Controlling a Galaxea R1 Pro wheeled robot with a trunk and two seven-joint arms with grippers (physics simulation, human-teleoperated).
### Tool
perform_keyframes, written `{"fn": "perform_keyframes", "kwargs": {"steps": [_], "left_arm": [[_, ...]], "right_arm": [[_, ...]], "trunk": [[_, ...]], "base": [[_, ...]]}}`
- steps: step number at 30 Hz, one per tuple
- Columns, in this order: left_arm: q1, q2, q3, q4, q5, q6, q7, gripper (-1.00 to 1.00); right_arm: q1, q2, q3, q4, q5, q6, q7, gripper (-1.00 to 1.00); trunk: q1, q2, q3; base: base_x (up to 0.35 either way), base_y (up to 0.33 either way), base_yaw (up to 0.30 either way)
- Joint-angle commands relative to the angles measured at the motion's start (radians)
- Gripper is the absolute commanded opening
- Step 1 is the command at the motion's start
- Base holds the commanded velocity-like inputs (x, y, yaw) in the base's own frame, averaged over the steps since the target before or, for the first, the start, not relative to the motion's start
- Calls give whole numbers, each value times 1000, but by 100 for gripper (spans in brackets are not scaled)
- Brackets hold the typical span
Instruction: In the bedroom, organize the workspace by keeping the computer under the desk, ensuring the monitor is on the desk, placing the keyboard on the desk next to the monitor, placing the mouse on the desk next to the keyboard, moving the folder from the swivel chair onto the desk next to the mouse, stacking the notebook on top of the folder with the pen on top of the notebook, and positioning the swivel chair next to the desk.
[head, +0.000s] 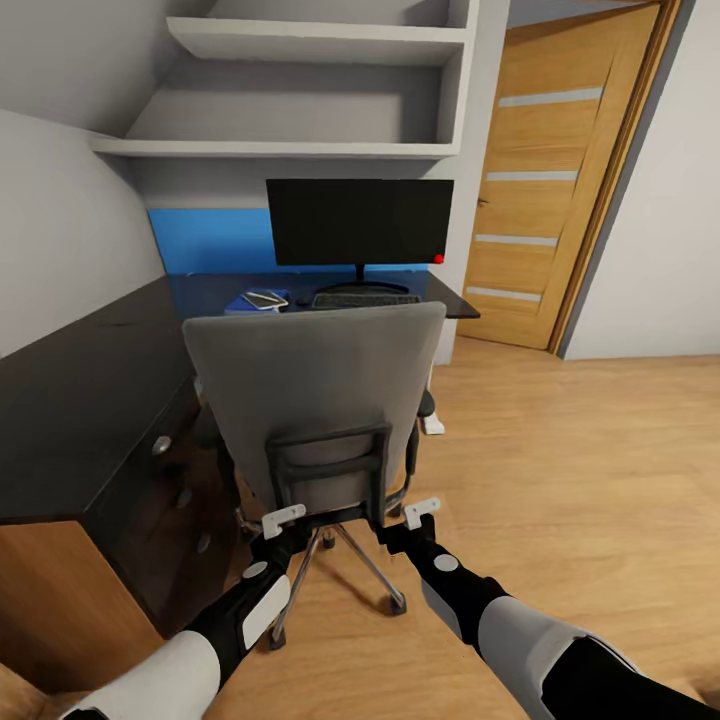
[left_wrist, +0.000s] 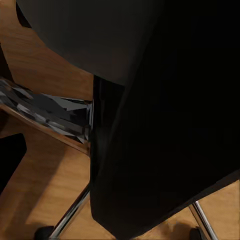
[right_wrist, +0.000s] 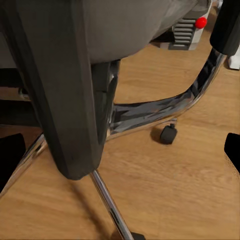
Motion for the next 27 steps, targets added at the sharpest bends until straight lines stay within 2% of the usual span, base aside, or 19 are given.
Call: {"fn": "perform_keyframes", "kwargs": {"steps": [1,14,27], "left_arm": [[-2,1,-8,-2,-1,-6,4,100],[-2,1,-8,0,-1,-6,4,100],[-2,1,-7,0,1,-6,6,100]], "right_arm": [[-1,0,8,1,-9,-4,-2,100],[-1,0,8,1,-9,-5,-3,100],[-1,0,7,1,-9,-6,-3,100]], "trunk": [[0,0,-1],[0,0,-1],[0,0,-1]], "base": [[331,0,0],[327,-91,0],[298,-8,0]]}}
